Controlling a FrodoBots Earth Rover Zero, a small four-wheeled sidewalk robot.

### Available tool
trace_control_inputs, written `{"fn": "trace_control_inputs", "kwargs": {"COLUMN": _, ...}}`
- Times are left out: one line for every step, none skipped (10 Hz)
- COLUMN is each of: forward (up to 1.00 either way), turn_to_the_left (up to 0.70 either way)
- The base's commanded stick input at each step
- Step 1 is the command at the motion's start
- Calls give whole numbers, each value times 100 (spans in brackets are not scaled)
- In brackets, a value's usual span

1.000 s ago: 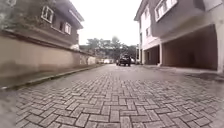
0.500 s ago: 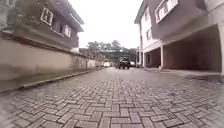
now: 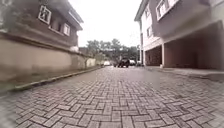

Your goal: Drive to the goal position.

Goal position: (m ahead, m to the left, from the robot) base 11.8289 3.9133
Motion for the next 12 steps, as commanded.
{"fn": "trace_control_inputs", "kwargs": {"forward": 50, "turn_to_the_left": 0}}
{"fn": "trace_control_inputs", "kwargs": {"forward": 50, "turn_to_the_left": 0}}
{"fn": "trace_control_inputs", "kwargs": {"forward": 50, "turn_to_the_left": 0}}
{"fn": "trace_control_inputs", "kwargs": {"forward": 50, "turn_to_the_left": 0}}
{"fn": "trace_control_inputs", "kwargs": {"forward": 50, "turn_to_the_left": 0}}
{"fn": "trace_control_inputs", "kwargs": {"forward": 50, "turn_to_the_left": 0}}
{"fn": "trace_control_inputs", "kwargs": {"forward": 50, "turn_to_the_left": 0}}
{"fn": "trace_control_inputs", "kwargs": {"forward": 50, "turn_to_the_left": 0}}
{"fn": "trace_control_inputs", "kwargs": {"forward": 50, "turn_to_the_left": 0}}
{"fn": "trace_control_inputs", "kwargs": {"forward": 50, "turn_to_the_left": 0}}
{"fn": "trace_control_inputs", "kwargs": {"forward": 50, "turn_to_the_left": 0}}
{"fn": "trace_control_inputs", "kwargs": {"forward": 50, "turn_to_the_left": 0}}
